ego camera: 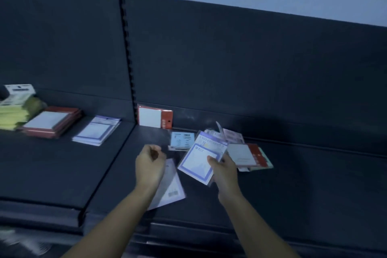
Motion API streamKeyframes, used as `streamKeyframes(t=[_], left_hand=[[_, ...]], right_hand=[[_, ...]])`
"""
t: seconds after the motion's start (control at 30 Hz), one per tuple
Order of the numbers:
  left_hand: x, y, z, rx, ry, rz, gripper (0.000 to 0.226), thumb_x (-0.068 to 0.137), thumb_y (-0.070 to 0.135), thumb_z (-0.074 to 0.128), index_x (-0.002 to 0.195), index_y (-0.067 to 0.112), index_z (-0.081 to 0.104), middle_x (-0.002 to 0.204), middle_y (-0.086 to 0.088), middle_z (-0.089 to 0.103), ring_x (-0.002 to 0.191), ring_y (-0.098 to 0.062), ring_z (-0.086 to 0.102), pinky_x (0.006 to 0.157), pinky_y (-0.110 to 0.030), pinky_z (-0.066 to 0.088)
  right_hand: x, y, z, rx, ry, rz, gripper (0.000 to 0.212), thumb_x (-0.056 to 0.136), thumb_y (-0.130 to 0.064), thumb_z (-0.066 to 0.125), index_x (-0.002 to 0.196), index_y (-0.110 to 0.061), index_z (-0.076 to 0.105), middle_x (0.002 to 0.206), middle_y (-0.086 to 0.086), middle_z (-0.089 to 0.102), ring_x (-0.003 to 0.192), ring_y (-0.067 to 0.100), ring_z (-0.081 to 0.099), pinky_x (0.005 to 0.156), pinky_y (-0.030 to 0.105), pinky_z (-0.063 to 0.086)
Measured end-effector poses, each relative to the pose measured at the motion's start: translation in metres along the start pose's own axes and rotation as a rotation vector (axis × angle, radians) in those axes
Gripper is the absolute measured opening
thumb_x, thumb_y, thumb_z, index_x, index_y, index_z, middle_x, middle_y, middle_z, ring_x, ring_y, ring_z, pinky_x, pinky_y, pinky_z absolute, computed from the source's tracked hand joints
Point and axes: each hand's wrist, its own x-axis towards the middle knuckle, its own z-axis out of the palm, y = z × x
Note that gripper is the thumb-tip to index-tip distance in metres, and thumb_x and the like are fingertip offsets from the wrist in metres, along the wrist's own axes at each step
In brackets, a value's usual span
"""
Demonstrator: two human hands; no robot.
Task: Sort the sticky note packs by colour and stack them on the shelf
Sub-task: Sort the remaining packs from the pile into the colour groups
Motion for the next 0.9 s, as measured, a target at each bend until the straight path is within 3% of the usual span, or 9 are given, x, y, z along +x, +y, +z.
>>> streamKeyframes(t=[0.1,0.3,0.4,0.53,0.67,0.73,0.8,0.87,0.9], left_hand=[[0.008,-0.015,-0.034,0.443,-0.031,0.029,0.028,0.084,0.018,0.060,0.111,0.013,0.056,0.114,-0.006,0.052,0.112,-0.027,0.046,0.094,-0.038,0.038],[-0.002,-0.023,-0.056,0.908,-0.296,0.096,0.063,0.083,0.056,0.053,0.130,0.017,0.042,0.132,-0.004,0.036,0.124,-0.024,0.032,0.099,-0.035,0.030],[-0.001,-0.020,-0.054,0.920,-0.398,0.103,0.070,0.081,0.056,0.053,0.135,0.014,0.040,0.140,-0.004,0.031,0.127,-0.026,0.028,0.101,-0.034,0.029],[0.000,-0.018,-0.043,0.877,-0.586,0.021,0.080,0.079,0.048,0.058,0.143,0.012,0.028,0.154,-0.007,0.013,0.141,-0.029,0.008,0.111,-0.035,0.020],[0.002,-0.014,-0.043,0.793,-0.699,-0.034,0.099,0.066,0.046,0.066,0.148,0.020,0.016,0.158,-0.005,-0.004,0.144,-0.025,-0.014,0.116,-0.035,0.004],[0.002,-0.012,-0.044,0.700,-0.669,-0.080,0.102,0.064,0.042,0.070,0.147,0.018,0.016,0.157,-0.004,0.003,0.145,-0.024,-0.007,0.118,-0.039,0.011],[-0.001,-0.006,-0.041,0.552,-0.600,-0.146,0.088,0.061,0.036,0.065,0.139,0.017,0.029,0.147,-0.005,0.029,0.140,-0.025,0.021,0.110,-0.040,0.032],[-0.004,0.003,-0.039,0.477,-0.495,-0.185,0.059,0.069,0.026,0.060,0.123,0.015,0.040,0.120,-0.005,0.051,0.114,-0.023,0.051,0.086,-0.032,0.049],[-0.005,0.008,-0.041,0.549,-0.425,-0.150,0.042,0.075,0.023,0.057,0.113,0.014,0.042,0.110,-0.005,0.056,0.103,-0.024,0.056,0.075,-0.030,0.048]], right_hand=[[-0.010,0.008,0.020,-0.001,0.032,0.034,0.008,0.091,-0.007,0.054,0.094,-0.013,0.059,0.090,0.006,0.065,0.076,0.017,0.062,0.059,0.026,0.046],[-0.027,0.024,0.050,-0.059,-0.004,0.121,0.014,0.092,-0.008,0.051,0.103,-0.006,0.059,0.098,0.011,0.065,0.083,0.024,0.062,0.065,0.030,0.046],[-0.028,0.026,0.053,-0.049,-0.039,0.177,0.021,0.092,-0.006,0.046,0.110,-0.004,0.057,0.105,0.015,0.065,0.095,0.031,0.063,0.074,0.034,0.048],[-0.025,0.027,0.052,0.073,-0.122,0.304,0.021,0.095,-0.006,0.044,0.110,0.000,0.057,0.098,0.018,0.065,0.078,0.027,0.062,0.063,0.032,0.049],[-0.014,0.026,0.052,0.294,-0.109,0.404,0.023,0.097,-0.008,0.044,0.115,0.000,0.056,0.105,0.019,0.063,0.080,0.026,0.062,0.066,0.033,0.049],[-0.010,0.025,0.054,0.389,-0.145,0.430,0.025,0.098,-0.010,0.043,0.116,0.000,0.056,0.110,0.019,0.064,0.083,0.025,0.063,0.069,0.034,0.050],[-0.005,0.025,0.055,0.428,-0.212,0.425,0.025,0.098,-0.012,0.043,0.115,-0.002,0.058,0.106,0.017,0.068,0.086,0.024,0.065,0.074,0.035,0.051],[0.001,0.023,0.056,0.448,-0.266,0.410,0.023,0.098,-0.013,0.043,0.111,-0.004,0.060,0.100,0.014,0.071,0.084,0.022,0.068,0.075,0.034,0.052],[0.004,0.022,0.058,0.452,-0.294,0.401,0.023,0.098,-0.013,0.043,0.111,-0.005,0.061,0.097,0.012,0.072,0.081,0.020,0.070,0.074,0.033,0.053]])
